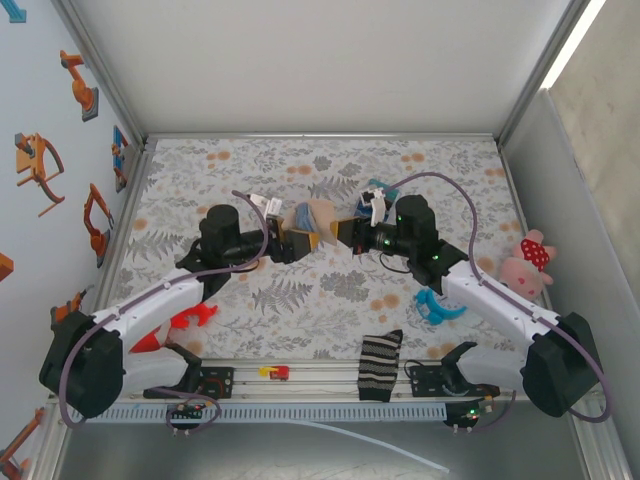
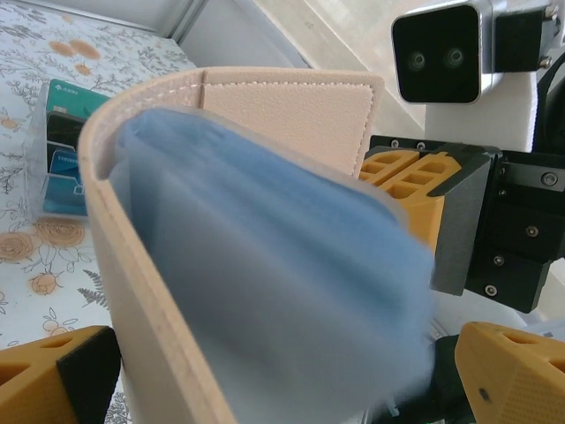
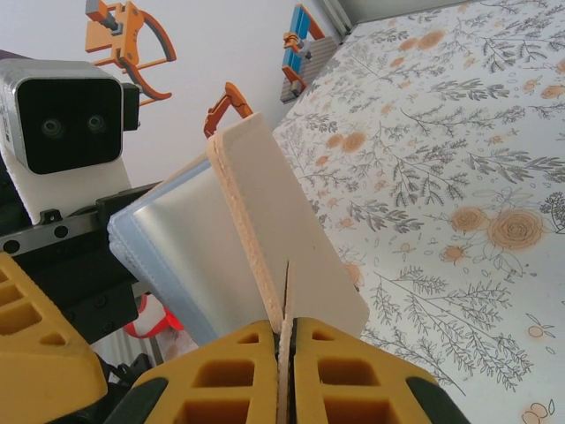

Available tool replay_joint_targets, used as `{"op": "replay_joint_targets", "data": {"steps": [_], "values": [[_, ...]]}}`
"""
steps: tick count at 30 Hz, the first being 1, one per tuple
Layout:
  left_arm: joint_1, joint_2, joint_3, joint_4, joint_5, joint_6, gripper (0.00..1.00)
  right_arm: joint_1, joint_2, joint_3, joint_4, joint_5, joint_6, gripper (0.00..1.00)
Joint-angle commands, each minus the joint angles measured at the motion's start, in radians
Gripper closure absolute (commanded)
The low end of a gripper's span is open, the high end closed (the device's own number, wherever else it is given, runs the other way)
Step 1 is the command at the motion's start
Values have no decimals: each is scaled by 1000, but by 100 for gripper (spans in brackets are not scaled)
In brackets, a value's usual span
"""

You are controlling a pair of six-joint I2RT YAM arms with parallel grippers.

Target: Take the credit cards out of the card holder

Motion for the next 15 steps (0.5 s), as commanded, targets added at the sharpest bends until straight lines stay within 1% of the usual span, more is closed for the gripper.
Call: {"op": "replay_joint_targets", "data": {"steps": [1, 4, 6, 11, 15], "values": [[-18, 18, 46, 14, 7, 2, 6, 7, -13, 37, 26, 13, 10, 100], [-24, 24, 57, 4, 9, 3, 21, 7, -16, 35, 24, 19, 6, 100], [-25, 20, 61, -3, 11, 6, 27, 8, -20, 34, 15, 25, 2, 100], [-25, 0, 62, -38, 11, 23, 35, 7, -31, 33, -11, 62, -5, 100], [-26, -6, 64, -59, 12, 36, 42, 7, -27, 35, -1, 54, 3, 100]]}}
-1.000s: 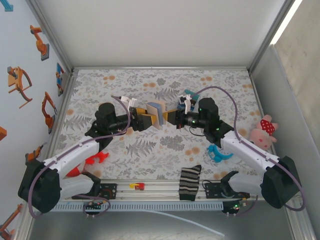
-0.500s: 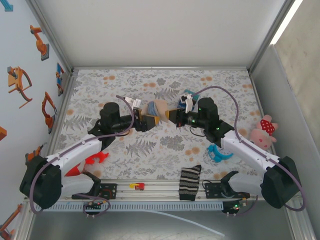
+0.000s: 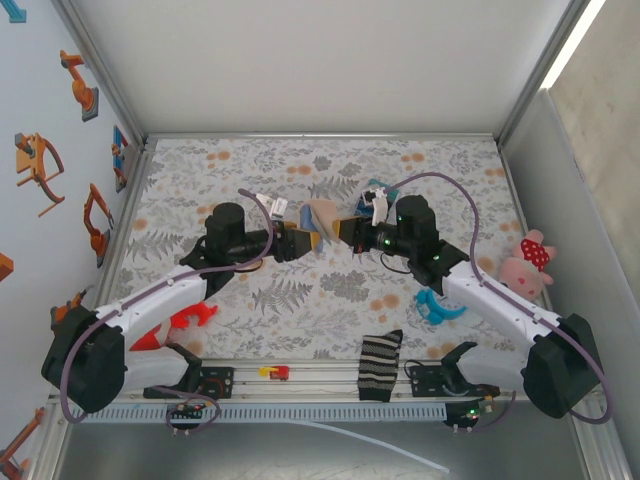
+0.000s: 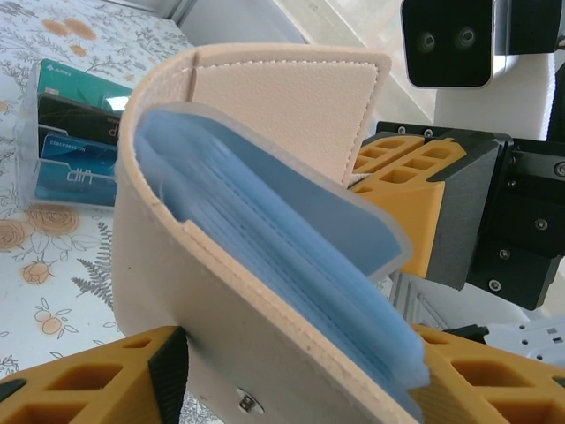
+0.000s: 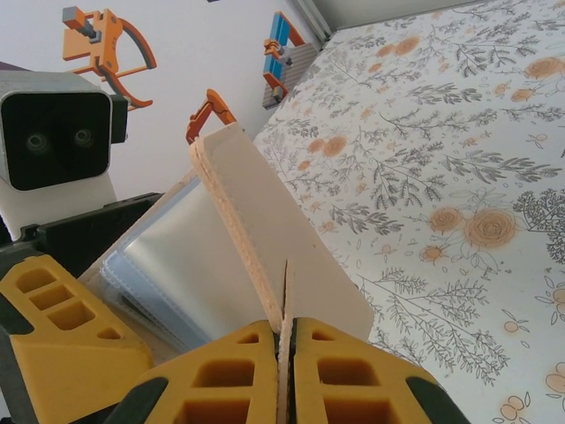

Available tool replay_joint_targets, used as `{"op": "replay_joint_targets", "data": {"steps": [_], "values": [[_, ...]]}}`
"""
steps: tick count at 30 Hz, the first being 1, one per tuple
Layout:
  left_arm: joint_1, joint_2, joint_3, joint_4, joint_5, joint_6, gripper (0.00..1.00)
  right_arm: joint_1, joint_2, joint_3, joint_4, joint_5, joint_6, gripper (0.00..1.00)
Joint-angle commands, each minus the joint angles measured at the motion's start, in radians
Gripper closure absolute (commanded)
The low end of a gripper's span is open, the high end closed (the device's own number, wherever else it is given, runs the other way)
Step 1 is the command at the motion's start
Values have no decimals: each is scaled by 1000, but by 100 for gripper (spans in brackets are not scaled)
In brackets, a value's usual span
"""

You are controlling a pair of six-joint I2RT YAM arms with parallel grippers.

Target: Take the credit cards out of the card holder

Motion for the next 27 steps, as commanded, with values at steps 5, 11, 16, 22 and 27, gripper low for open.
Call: {"op": "replay_joint_targets", "data": {"steps": [5, 11, 16, 22, 27], "values": [[-10, -25, 49, -39, 23, 45, 56, 8, -9, 44, 21, -5, 10, 100], [-11, -44, 72, -128, 22, 108, 64, 8, -15, 72, -51, -16, -40, 100], [-11, -60, 95, -218, -2, 150, 73, 10, -35, 102, -150, -7, -108, 100], [-9, -57, 133, -310, -39, 186, 82, 23, -34, 118, -210, -36, -171, 100], [-9, -55, 147, -335, -45, 194, 90, 28, -26, 128, -233, -57, -198, 100]]}}
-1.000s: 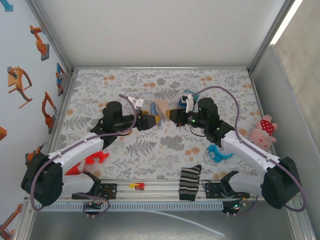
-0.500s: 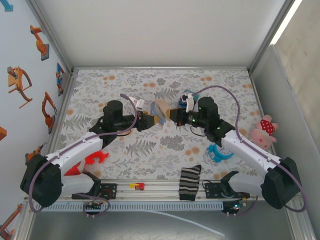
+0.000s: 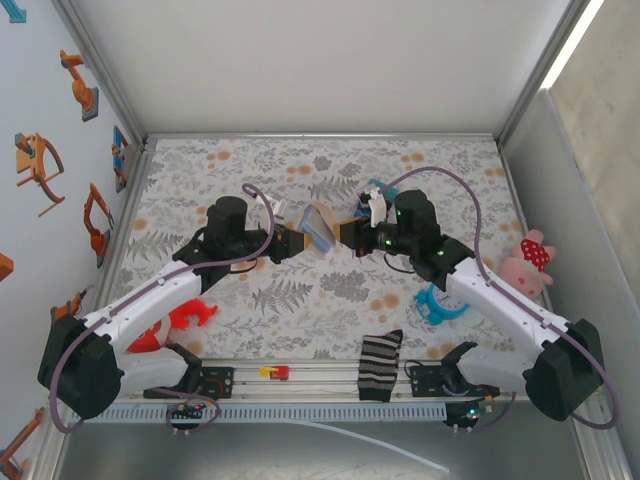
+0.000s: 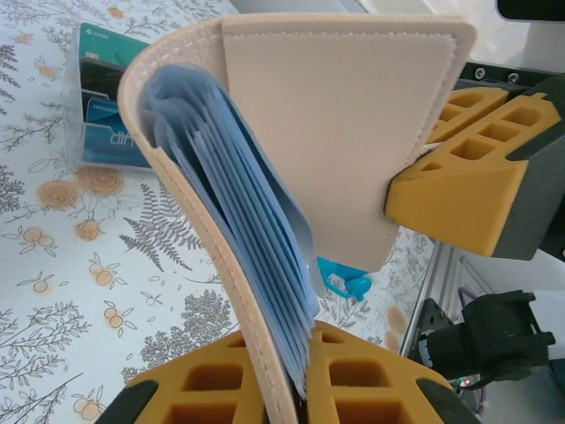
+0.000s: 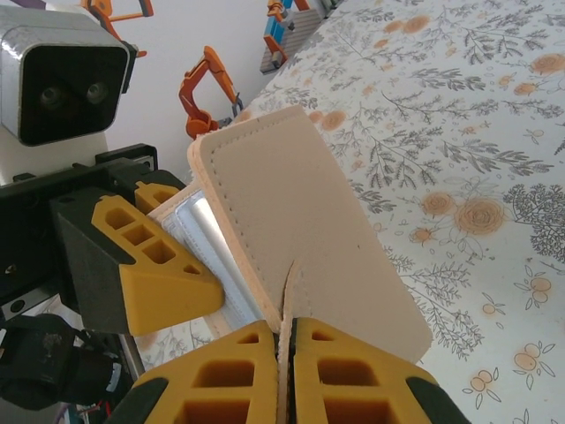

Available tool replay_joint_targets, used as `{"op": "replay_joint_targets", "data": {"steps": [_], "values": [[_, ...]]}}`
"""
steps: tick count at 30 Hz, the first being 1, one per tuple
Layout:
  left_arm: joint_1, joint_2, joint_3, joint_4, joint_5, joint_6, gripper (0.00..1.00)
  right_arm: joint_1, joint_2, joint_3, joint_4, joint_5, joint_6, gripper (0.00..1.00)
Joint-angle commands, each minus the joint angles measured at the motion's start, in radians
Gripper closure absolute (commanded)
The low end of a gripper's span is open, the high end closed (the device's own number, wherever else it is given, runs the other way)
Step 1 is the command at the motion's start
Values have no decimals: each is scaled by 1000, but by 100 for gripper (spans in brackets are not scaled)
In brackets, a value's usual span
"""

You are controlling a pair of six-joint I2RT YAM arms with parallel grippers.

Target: Take the credit cards out of the card holder

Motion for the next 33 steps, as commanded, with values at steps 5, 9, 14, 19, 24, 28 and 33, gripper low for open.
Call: {"op": "replay_joint_targets", "data": {"steps": [5, 9, 14, 19, 24, 28, 33], "values": [[-7, -45, 45, -29, 15, 55, 100, 23, -11, 56, -74, -50, -97, 85], [-6, -77, 67, -93, 35, 105, 100, 46, -8, 88, -149, -27, -173, 64], [-2, -104, 110, -202, 74, 167, 100, 104, -7, 131, -253, 109, -278, 29], [15, -109, 118, -212, 109, 156, 100, 137, 1, 152, -289, 166, -335, 26], [23, -96, 129, -215, 153, 148, 100, 160, 29, 175, -312, 212, -361, 26], [23, -80, 135, -216, 169, 145, 100, 179, 57, 188, -314, 221, -373, 25], [23, -67, 137, -210, 189, 140, 100, 191, 74, 200, -309, 237, -380, 25]]}}
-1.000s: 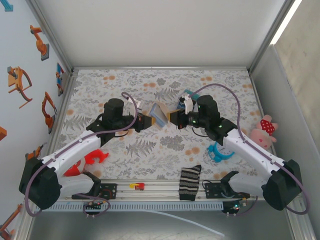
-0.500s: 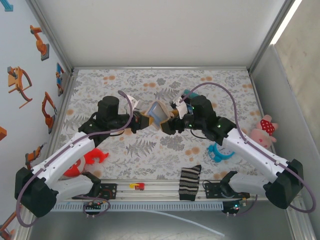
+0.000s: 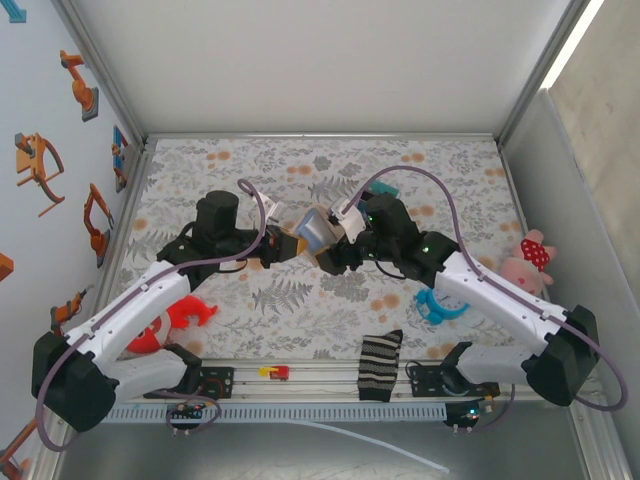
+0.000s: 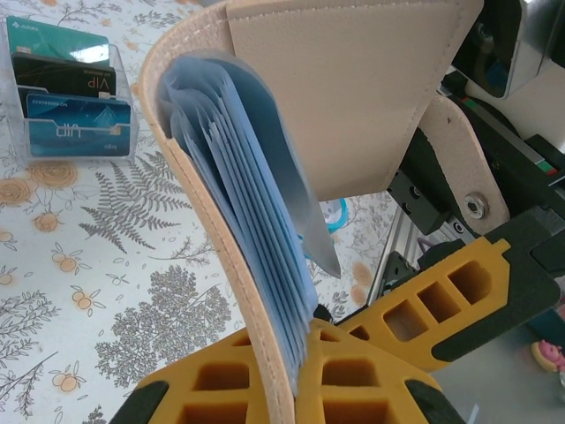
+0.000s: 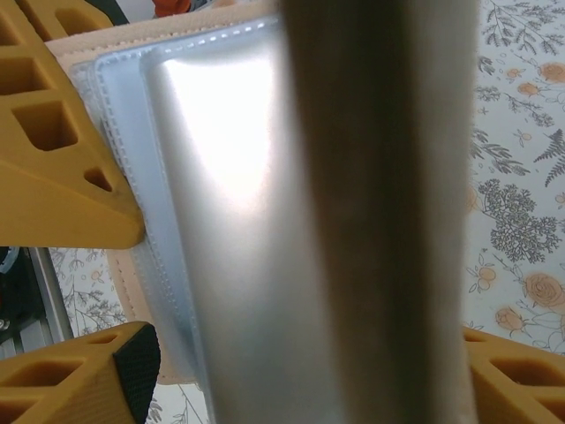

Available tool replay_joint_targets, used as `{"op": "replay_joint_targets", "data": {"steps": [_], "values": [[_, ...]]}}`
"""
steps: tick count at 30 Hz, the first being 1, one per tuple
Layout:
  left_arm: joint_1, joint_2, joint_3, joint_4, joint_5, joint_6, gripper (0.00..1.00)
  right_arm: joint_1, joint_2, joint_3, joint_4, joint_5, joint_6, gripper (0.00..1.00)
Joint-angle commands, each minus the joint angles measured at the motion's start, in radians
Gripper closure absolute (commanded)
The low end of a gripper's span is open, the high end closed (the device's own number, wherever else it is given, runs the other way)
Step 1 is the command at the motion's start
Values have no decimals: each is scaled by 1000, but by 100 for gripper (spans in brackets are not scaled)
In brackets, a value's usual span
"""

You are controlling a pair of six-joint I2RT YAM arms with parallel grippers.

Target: Take the credit cards out of the card holder

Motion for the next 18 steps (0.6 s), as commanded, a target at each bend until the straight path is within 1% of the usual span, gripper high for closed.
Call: {"op": "replay_joint_targets", "data": {"steps": [1, 5, 10, 14, 18], "values": [[0, 3, 44, 18, 67, 13, 100, 9, 6, 38, -5, 28, -21, 25], [0, 1, 43, 17, 84, 18, 100, 9, -1, 29, 12, 49, -16, 27], [0, -10, 36, 13, 102, 31, 100, 9, -18, 18, 32, 94, -3, 38], [0, -17, 36, 1, 116, 44, 100, 9, -27, 7, 44, 118, 8, 42], [0, -21, 34, -15, 117, 56, 100, 9, -39, -2, 56, 131, 19, 49]]}}
